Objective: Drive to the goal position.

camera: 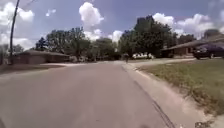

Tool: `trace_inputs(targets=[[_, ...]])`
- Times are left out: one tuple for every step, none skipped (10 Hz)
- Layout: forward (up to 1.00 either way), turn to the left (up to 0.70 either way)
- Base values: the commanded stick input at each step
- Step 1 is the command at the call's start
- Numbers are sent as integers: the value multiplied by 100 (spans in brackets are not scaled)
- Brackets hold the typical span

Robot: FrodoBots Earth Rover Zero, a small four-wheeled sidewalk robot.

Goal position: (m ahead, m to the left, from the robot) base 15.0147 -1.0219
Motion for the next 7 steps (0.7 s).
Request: trace_inputs(targets=[[85,0],[85,0],[85,0],[85,0],[85,0],[85,0],[85,0]])
